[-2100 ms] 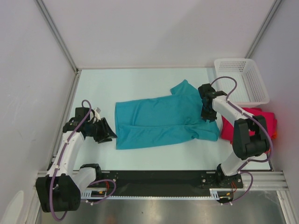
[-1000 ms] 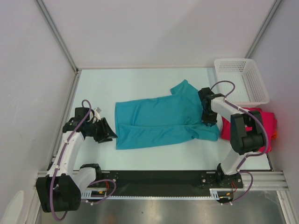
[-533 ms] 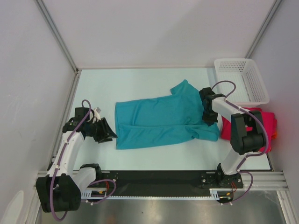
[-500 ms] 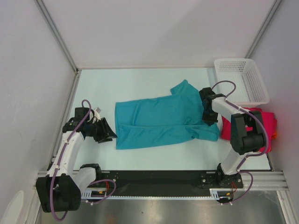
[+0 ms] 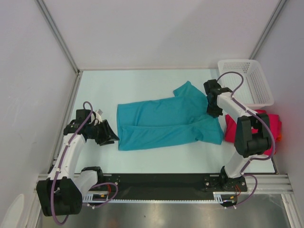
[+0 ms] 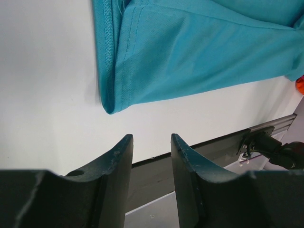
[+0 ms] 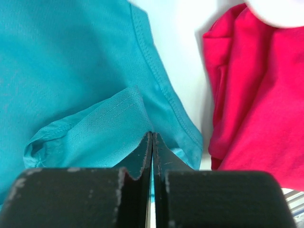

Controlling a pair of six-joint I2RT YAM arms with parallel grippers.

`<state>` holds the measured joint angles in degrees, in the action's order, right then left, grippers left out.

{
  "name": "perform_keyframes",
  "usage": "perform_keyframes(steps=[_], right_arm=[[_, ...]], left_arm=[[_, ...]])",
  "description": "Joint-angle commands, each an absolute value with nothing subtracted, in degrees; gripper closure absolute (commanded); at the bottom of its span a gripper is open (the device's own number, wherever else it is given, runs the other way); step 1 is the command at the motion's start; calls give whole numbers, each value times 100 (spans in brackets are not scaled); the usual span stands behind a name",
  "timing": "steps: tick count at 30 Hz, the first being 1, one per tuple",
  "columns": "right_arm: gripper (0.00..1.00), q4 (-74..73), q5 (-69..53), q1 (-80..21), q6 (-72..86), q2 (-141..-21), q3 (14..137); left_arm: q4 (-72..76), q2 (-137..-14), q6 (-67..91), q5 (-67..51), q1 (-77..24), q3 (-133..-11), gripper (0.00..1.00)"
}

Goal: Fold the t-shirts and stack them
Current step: Fold the flattened tshirt in 1/3 of the way

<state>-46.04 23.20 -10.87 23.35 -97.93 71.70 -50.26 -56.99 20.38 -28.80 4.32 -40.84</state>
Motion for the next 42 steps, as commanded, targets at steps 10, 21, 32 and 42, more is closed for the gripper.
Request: perform_keyframes(steps=[10,21,32,42], right_arm=[[100,-4790,2961,-940,2347,-10221,7901],[65,-4843,2839,-984,2312,-10381,8016],[59,-4904,2400,-1169,2478,-9071,6988],[53,-4913,1882,-1362,2672,-8236,6021]], left_arm=[[-4939,-5669,1863,-3015,510,-4166,58],[-4887,-5721,1916,-3032,519,-4149,57],[-4386,-6275,2355,-2822,54,-4043,49],[-4052,-7172,2768,-1707,-1160,-4385,43]])
